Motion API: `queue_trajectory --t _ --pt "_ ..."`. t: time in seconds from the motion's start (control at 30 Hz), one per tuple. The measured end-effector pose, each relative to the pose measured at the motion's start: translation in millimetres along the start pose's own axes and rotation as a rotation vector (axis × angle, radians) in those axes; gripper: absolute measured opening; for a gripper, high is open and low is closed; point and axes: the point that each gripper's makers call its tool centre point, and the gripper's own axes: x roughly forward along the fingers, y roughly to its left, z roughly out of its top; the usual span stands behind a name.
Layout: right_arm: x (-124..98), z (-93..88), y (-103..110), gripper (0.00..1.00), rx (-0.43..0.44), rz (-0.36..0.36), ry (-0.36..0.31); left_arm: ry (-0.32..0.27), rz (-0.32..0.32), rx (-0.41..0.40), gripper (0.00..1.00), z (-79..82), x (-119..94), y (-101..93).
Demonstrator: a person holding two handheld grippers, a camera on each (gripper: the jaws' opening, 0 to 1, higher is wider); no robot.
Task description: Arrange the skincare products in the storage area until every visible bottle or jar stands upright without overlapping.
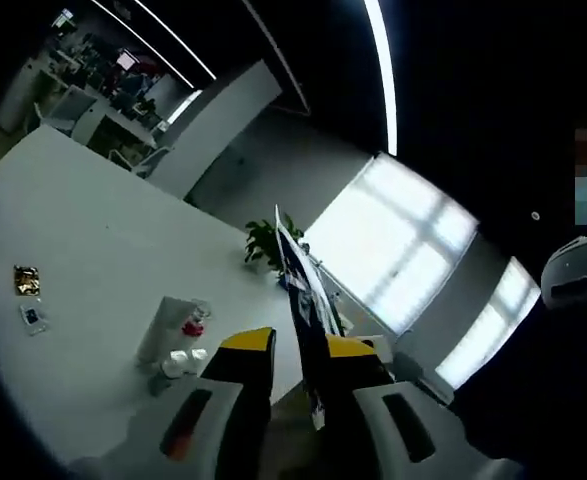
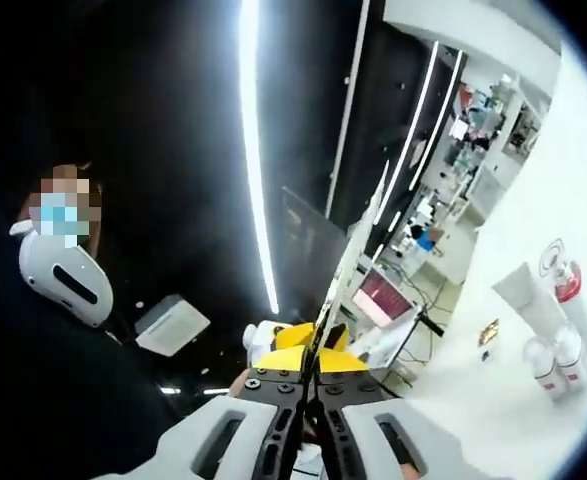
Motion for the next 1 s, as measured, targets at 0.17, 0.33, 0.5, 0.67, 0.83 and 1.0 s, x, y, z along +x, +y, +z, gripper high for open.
queue_trajectory --t 0.17,0.33,0.5,0.67,0.83,1.0 --pt "0 -4.8 -2 0.00 -0.013 -0.009 0.031 -0.005 -0.013 -0.045 0.16 -8.0 0 -1.8" --pt "1 -9.5 -8 0.00 -0.021 -0.027 0.059 0.016 -0.012 -0.078 0.16 -20.6 0 -0.6" --pt "1 -16.7 -14 0.00 -0.037 -0.045 0.092 0.012 -0.007 -0.110 0.11 -26.2 -2 1.9" --pt "0 -20.9 -18 0.00 -0.028 -0.059 0.105 -0.014 0.012 -0.149 0.09 -27.5 -6 9.1" --pt "2 -24.9 -20 0.00 -0.056 -0.063 0.131 -0.042 0.025 -0.166 0.05 -26.8 -9 14.3" --pt "6 -30.4 -25 0.03 -0.086 -0.070 0.161 -0.068 0.027 -0.197 0.01 -23.3 -15 19.4"
